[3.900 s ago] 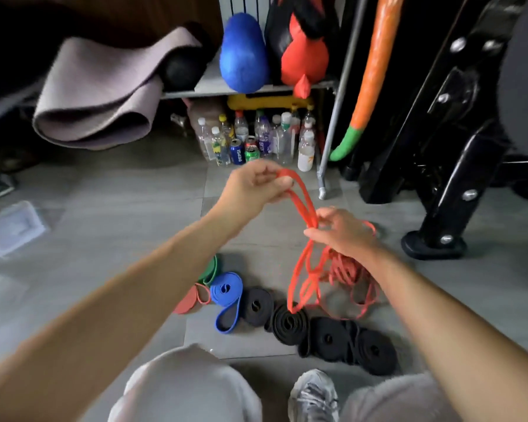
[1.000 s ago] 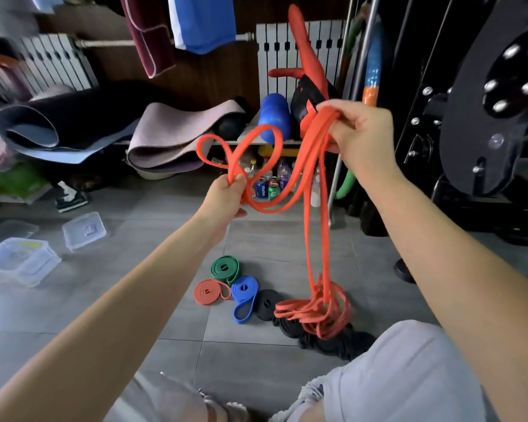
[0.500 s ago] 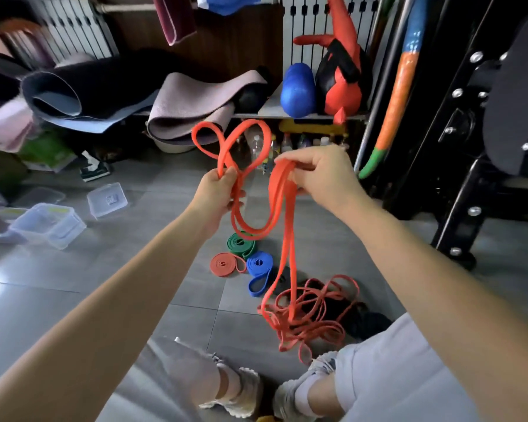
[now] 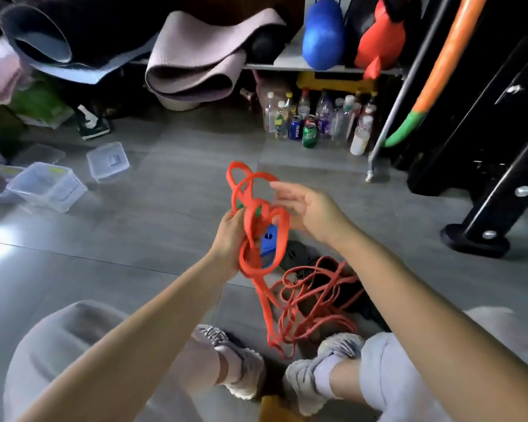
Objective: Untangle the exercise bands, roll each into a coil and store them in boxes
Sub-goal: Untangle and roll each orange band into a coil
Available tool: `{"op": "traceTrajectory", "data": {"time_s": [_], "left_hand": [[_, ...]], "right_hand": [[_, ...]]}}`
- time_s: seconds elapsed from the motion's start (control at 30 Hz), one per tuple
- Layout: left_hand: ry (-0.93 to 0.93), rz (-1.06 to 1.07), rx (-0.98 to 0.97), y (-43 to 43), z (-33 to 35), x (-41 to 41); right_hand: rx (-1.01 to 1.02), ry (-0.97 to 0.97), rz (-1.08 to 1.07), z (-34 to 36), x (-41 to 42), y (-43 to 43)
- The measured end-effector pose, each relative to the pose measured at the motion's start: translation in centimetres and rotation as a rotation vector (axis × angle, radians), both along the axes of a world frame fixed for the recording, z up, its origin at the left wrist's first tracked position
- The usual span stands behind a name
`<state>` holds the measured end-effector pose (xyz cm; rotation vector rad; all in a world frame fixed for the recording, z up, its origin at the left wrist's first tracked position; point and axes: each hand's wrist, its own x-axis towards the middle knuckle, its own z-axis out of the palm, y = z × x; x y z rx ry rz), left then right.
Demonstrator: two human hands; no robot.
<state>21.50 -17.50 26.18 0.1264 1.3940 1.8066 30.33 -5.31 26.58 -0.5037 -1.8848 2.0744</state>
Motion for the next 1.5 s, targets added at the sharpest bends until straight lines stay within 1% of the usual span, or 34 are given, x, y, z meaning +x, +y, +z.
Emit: {"op": "traceTrajectory", "data": {"time_s": [0.03,0.07,0.13,0.17,0.2,0.3,0.33,0.4,0.47,0.5,0.6,0.67,0.77,0.87,0.93,1.0,1.07,1.13,1.2,1.27,1.3,1.37,1.4,1.5], "left_hand": [[0.049,0.016,-0.073,-0.1,-0.7,-0.8],[0.101,0.034,-0.152,-0.2,-1.3,-1.7],[0.134,0.082,-0.243,-0.2,-2.9,-3.2],[0.113,0.104,-0.255,-0.2,-3.9,-3.9],[0.076,0.116,-0.258,-0.2,-4.9,-4.5],[-0.08,0.143,-0.218,0.4,-8.1,-5.9],[-0.109,0.17,-0.208,0.6,-9.1,-6.4],[-0.126,0.209,-0.205,1.1,-10.9,-7.4],[-0.146,0.204,-0.203,1.3,-12.2,-8.5],[-0.152,0.201,-0.206,1.3,-12.9,-9.1],[-0.143,0.204,-0.251,1.0,-14.8,-10.5],[-0.149,0.218,-0.282,0.8,-16.0,-11.0],[-0.178,0.244,-0.298,0.5,-17.7,-10.9],[-0.193,0.249,-0.317,0.1,-19.1,-10.6],[-0.21,0.24,-0.328,-0.1,-19.9,-10.5],[-0.227,0.244,-0.334,-0.2,-20.4,-10.3],[-0.235,0.247,-0.333,-0.2,-20.8,-10.2],[-0.247,0.247,-0.338,0.0,-20.8,-10.0],[-0.25,0.249,-0.346,0.3,-20.7,-9.9],[-0.258,0.238,-0.35,0.4,-20.7,-9.8],[-0.267,0.229,-0.35,0.5,-20.7,-9.7],[-0.271,0.218,-0.348,0.4,-20.7,-9.7],[-0.265,0.22,-0.348,0.3,-20.6,-9.8],[-0.237,0.241,-0.331,0.0,-19.9,-10.3]], "right_hand": [[-0.057,-0.046,-0.053,-2.0,0.3,0.5],[-0.04,-0.137,-0.121,-4.5,0.9,0.7],[0.189,-0.449,-0.226,-10.4,2.6,0.4],[0.304,-0.61,-0.214,-13.4,3.7,-0.3],[0.366,-0.744,-0.156,-16.3,4.8,-1.2],[0.407,-1.006,0.064,-23.5,7.0,-4.5],[0.445,-1.062,0.091,-25.4,7.4,-5.3],[0.608,-1.144,0.136,-28.3,7.6,-6.0],[0.785,-1.187,0.239,-30.5,6.9,-6.2],[0.836,-1.196,0.288,-31.4,6.3,-6.2],[0.864,-1.269,0.369,-34.1,5.0,-7.3],[0.829,-1.35,0.341,-35.2,4.6,-8.9],[0.739,-1.397,0.251,-35.9,4.3,-11.2],[0.701,-1.261,0.121,-37.2,5.1,-12.1],[0.793,-1.243,0.071,-37.9,5.7,-11.5],[0.978,-1.208,0.01,-38.0,5.8,-10.5],[1.08,-1.167,-0.028,-38.2,6.0,-10.1],[1.065,-1.18,0.003,-38.1,6.3,-10.8],[0.96,-1.249,0.06,-38.2,6.6,-12.0],[0.939,-1.287,0.102,-38.1,6.3,-12.5],[1.009,-1.272,0.104,-38.0,5.9,-12.1],[1.189,-1.158,0.07,-37.9,5.5,-10.6],[1.234,-1.102,0.103,-38.0,5.4,-9.6],[1.204,-1.003,0.244,-37.3,5.3,-7.7]]}}
